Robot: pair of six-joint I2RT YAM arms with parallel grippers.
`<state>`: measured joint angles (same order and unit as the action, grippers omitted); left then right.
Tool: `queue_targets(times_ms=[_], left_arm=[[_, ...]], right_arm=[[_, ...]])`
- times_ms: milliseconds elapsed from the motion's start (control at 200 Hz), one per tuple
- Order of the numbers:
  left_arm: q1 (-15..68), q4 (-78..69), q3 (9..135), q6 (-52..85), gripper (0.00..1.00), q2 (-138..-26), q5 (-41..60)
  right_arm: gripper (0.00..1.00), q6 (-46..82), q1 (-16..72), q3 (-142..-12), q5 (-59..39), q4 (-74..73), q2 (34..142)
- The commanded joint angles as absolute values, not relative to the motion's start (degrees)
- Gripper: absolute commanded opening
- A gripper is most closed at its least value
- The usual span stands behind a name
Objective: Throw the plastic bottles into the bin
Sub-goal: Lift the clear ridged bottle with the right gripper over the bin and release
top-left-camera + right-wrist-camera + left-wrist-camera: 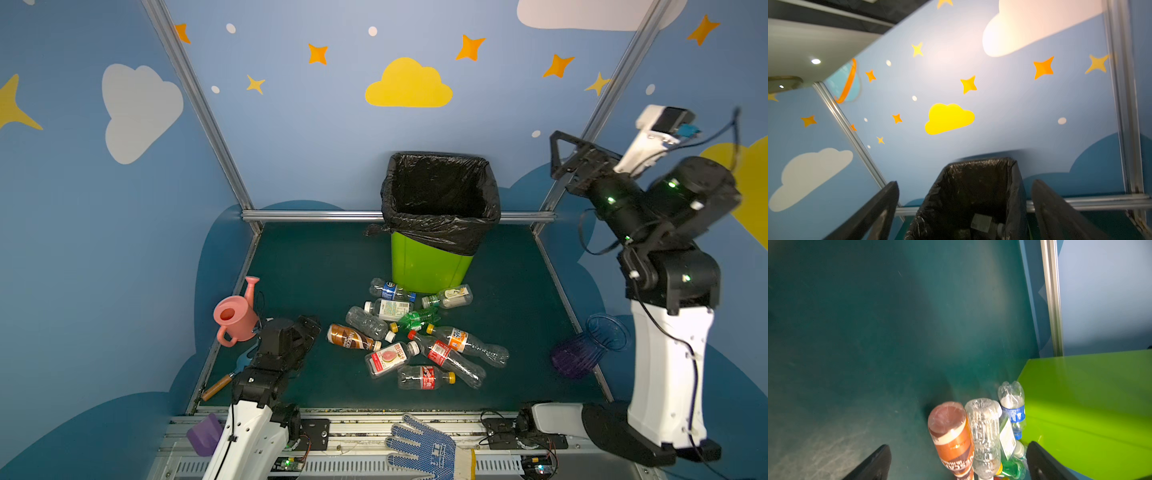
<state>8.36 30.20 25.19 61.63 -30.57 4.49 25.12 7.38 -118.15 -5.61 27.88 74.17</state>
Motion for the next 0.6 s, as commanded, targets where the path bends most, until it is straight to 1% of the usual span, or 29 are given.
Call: queue_targets(times_ms=[0,210,320,591], left_arm=[[11.08,29.5,23.19,64.71,1.0,-30.6,4.66],[17.25,25.72,21.25,67.45,0.98,-33.84,3.15],[19.77,21.48,19.8,68.85,0.97,-37.18,3.66],[20.3,15.05,19.6,68.1,0.95,-43.67,4.69]], right_arm=[[0.98,28.98,3.69,-105.47,-9.28,25.31,75.07],[0.98,32.87,-4.36,-85.6,-13.02,23.75,67.46],[0.98,34.42,-6.53,-75.44,-14.24,22.68,64.01],[0.98,34.97,-8.94,-57.74,-15.27,23.73,58.21]])
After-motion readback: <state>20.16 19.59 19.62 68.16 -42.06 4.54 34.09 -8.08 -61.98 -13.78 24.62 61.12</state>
